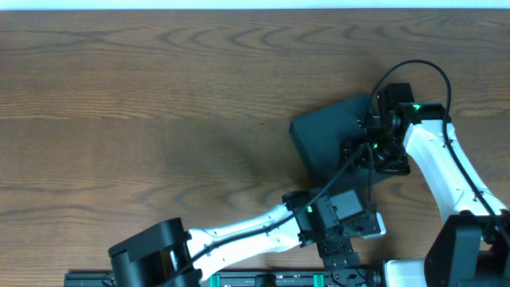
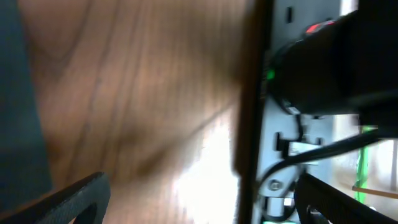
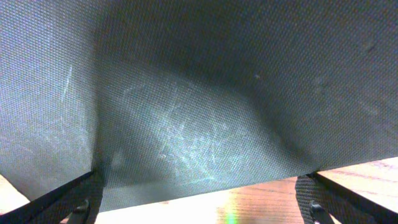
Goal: Pack container
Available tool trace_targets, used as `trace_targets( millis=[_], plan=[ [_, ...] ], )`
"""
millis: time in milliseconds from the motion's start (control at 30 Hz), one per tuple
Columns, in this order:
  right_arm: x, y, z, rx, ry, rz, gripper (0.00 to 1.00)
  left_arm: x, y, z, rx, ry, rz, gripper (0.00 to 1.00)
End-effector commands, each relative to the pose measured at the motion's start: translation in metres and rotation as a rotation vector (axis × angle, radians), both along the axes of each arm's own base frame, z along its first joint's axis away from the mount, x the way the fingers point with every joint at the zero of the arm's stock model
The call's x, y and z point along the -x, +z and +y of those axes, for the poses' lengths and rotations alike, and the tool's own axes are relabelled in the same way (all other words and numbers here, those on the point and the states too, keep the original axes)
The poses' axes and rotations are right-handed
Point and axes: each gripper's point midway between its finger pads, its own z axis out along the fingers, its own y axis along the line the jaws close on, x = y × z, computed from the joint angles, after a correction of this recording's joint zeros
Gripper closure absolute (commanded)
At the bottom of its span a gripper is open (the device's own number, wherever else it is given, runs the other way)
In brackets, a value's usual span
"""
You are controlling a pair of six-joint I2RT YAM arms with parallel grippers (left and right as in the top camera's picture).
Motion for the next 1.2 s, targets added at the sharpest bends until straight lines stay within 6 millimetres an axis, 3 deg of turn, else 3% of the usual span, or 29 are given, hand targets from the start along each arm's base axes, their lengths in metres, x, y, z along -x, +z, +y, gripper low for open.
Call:
trace_targets(
  millis=[0,200,400,933,1167],
  plan=[
    [-0.002,-0.004,0.002,-0.002,0.001,-0.001,0.01,-0.013,-0.016,0.005,-0.029,0.011,0.004,0.05],
    [-0.002,-0.004,0.002,-0.002,0.001,-0.001,0.01,-0.037,-0.025,0.005,-0.025,0.064,0.0,0.05],
    [-0.003,-0.004,0.002,-0.002,0.001,-0.004,0.01,-0.049,-0.029,0.003,-0.018,0.082,-0.029,0.05],
    [-0.007,-0.004,0.002,-0.003,0.001,-0.022,0.01,-0.038,-0.036,-0.001,-0.019,-0.004,-0.068,0.05],
    [-0.007,-0.004,0.002,-0.003,0.001,-0.022,0.01,-0.043,-0.042,-0.006,-0.015,0.007,-0.092,0.05]
  ],
)
